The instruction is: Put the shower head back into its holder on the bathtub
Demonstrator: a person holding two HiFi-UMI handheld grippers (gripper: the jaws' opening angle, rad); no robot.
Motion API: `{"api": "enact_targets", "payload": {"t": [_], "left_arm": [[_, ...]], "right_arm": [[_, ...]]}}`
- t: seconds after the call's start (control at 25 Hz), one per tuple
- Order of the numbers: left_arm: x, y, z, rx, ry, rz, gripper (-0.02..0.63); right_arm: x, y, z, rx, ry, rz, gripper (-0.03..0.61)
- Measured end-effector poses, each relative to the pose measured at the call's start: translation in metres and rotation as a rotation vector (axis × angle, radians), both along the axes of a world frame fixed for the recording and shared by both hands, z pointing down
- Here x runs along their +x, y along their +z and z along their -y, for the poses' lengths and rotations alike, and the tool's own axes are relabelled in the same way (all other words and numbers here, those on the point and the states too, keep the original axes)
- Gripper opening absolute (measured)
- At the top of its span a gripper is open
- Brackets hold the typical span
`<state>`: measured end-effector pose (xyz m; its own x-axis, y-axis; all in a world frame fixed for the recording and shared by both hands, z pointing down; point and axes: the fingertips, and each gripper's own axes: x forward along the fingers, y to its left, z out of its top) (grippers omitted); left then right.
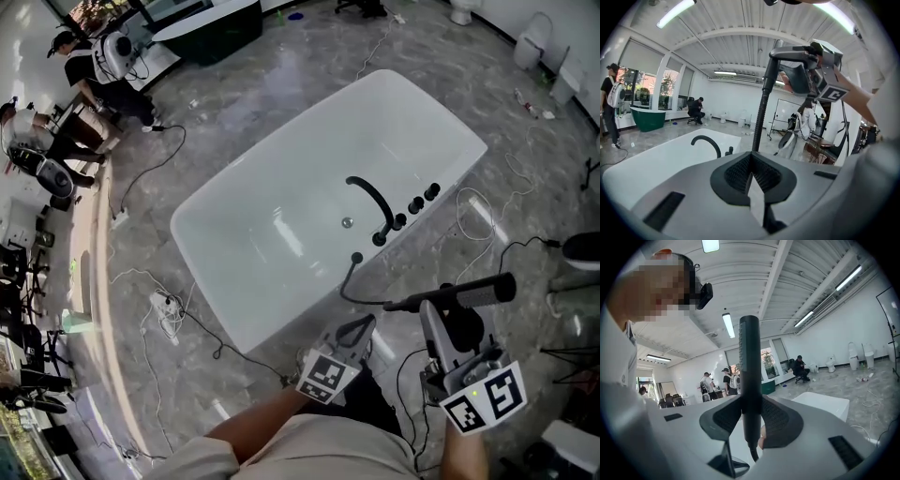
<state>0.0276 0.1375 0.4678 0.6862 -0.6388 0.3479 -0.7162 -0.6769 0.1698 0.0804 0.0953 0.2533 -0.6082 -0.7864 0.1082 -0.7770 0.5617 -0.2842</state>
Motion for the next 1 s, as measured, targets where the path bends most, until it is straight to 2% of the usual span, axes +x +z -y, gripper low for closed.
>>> {"api": "enact_targets", "payload": {"t": [0.2, 0.44, 0.64, 0.84, 1.0], "left_arm": [[0.008, 0.043, 0.014, -0.001, 0.069, 0.037, 0.005], [0.023, 0.113, 0.019, -0.057, 0.128, 0.086, 0.005], [0.04, 0.154, 0.028, -0.081, 0.159, 0.127, 0.006], [0.053, 0.19, 0.035, -0.08, 0.222, 0.2, 0.08], [0.05, 0.205, 0.048, -0.083, 0.212, 0.22, 0.081]], "right_arm": [[-0.002, 0.0, 0.013, -0.004, 0.049, 0.026, 0.138], [0.004, -0.001, 0.02, 0.006, 0.094, 0.054, 0.138], [0.01, -0.002, 0.024, 0.0, 0.109, 0.077, 0.138], [0.016, -0.004, 0.028, 0.003, 0.123, 0.09, 0.138], [0.017, 0.0, 0.035, -0.001, 0.122, 0.112, 0.138]]}}
